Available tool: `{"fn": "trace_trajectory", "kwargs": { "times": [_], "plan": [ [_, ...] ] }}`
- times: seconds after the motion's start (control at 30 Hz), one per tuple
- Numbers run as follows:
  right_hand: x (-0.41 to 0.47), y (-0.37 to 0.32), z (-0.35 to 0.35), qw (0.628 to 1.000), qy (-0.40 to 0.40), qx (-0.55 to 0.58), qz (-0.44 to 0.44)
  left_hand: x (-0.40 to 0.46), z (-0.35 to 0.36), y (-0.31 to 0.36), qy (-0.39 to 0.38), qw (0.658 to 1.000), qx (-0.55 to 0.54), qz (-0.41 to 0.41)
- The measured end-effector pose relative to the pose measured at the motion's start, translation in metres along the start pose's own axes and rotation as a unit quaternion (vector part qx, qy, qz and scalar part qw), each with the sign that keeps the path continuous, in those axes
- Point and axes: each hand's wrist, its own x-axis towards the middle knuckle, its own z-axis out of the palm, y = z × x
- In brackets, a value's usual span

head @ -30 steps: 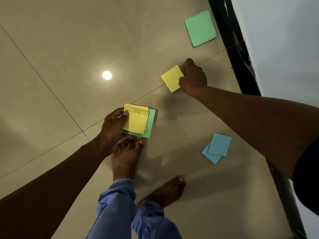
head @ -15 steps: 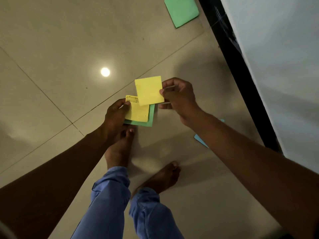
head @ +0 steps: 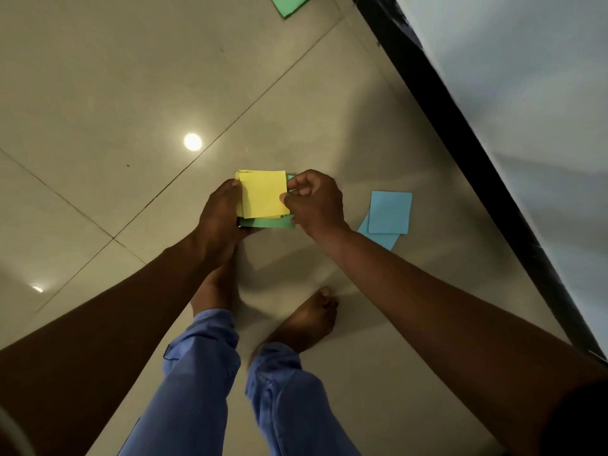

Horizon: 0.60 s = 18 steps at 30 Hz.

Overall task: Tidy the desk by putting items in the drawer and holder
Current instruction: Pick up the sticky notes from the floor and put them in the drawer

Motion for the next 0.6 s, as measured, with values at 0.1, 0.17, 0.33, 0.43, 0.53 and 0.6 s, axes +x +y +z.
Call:
{"fn": "trace_trajectory", "kwargs": {
  "times": [0.1,0.17,0.33,0.43,0.53,0.6],
  "plan": [
    [-0.005,0.01,-0.002,1.0,0.016,-0.019,-0.008,-0.004,0.009,-0.005,-0.007,1.0,-0.003,-0.008],
    [-0.008,0.017,-0.005,0.999,0.022,-0.028,-0.01,-0.005,0.016,-0.008,-0.013,1.0,0.02,-0.007],
    [-0.013,0.033,-0.02,0.999,0.044,-0.012,-0.004,-0.002,0.028,-0.017,-0.003,0.991,0.13,0.034],
    [-0.007,0.051,-0.04,0.991,0.114,-0.065,0.001,0.001,0.033,-0.019,0.001,0.99,0.135,0.026],
    [0.004,0.083,-0.069,0.973,0.169,-0.15,0.054,0.003,0.034,-0.024,-0.01,0.988,0.153,0.024],
    [0.01,0.107,-0.09,0.953,0.187,-0.217,0.099,0.003,0.036,-0.027,-0.014,0.986,0.164,0.021]
  ]
}}
